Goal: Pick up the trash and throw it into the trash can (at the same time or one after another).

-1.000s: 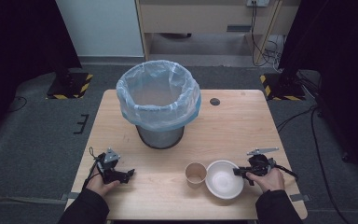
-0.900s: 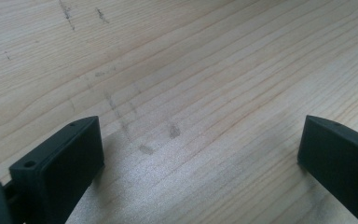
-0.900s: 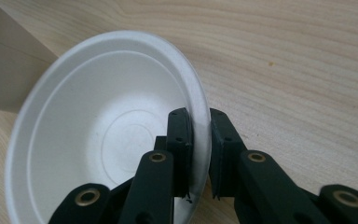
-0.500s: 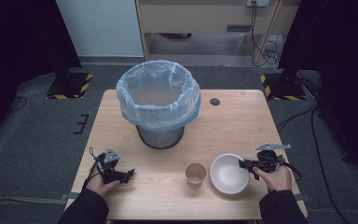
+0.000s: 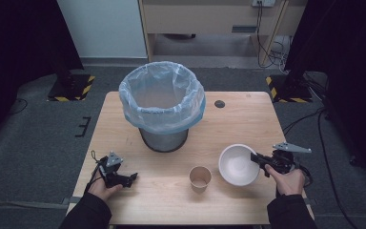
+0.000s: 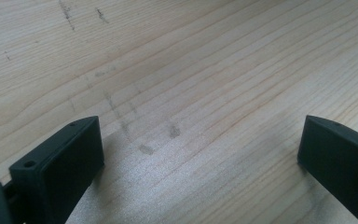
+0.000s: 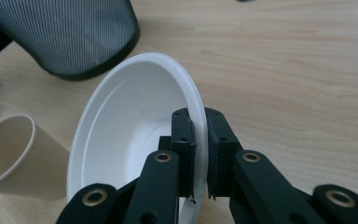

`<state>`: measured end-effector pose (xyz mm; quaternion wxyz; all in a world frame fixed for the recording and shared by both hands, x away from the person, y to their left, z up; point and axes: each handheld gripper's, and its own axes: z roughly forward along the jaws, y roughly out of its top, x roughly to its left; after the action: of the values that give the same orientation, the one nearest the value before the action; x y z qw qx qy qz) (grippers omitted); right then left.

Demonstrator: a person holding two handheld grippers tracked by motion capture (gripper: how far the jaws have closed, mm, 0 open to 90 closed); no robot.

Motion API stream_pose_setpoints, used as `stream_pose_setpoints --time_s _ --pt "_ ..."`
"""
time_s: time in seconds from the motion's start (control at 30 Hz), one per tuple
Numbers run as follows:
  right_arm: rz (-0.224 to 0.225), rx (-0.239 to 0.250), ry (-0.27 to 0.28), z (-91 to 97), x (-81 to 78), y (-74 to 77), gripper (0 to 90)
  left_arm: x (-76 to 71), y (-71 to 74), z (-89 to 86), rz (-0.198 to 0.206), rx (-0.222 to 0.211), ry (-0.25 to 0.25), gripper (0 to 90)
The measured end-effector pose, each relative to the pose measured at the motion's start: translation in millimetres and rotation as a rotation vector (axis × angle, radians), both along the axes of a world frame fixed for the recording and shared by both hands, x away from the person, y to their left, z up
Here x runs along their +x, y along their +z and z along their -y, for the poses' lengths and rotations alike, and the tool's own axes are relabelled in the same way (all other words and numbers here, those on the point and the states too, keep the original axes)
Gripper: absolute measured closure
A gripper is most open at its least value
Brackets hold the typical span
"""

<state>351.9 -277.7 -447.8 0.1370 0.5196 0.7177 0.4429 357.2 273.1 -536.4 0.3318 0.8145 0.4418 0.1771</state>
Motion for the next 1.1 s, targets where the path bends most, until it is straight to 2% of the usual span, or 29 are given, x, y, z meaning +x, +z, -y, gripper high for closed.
stream_pose_setpoints --time_s 0.13,0.17,0.2,0.43,0.6,0.7,0.87,1.1 --pt "0.052 0.033 -0.037 2.1 -0.9 5.0 84.1 0.0 0.0 0.0 0.0 0.0 0.0 0.0" --pt "0.078 0.056 -0.054 3.3 -1.5 7.4 84.1 0.0 0.0 0.0 0.0 0.0 0.0 0.0" --pt "0.078 0.056 -0.054 3.3 -1.5 7.4 84.1 0.0 0.0 0.0 0.0 0.0 0.0 0.0" --pt "0.154 0.125 -0.104 7.5 -2.3 15.8 84.2 0.0 0.0 0.0 0.0 0.0 0.0 0.0" --pt "0.198 0.191 -0.118 8.3 -2.4 21.7 84.2 0.0 0.0 0.0 0.0 0.0 0.0 0.0" --pt "0.219 0.221 -0.107 7.4 -0.7 27.0 84.2 0.1 0.0 0.0 0.0 0.0 -0.001 0.0" --pt "0.249 0.252 -0.11 6.3 1.3 34.2 84.2 0.1 0.0 0.0 0.0 0.0 -0.002 0.0" --pt "0.318 0.302 -0.131 6.5 3.0 54.6 84.2 0.2 0.0 -0.1 0.0 0.0 -0.002 0.0"
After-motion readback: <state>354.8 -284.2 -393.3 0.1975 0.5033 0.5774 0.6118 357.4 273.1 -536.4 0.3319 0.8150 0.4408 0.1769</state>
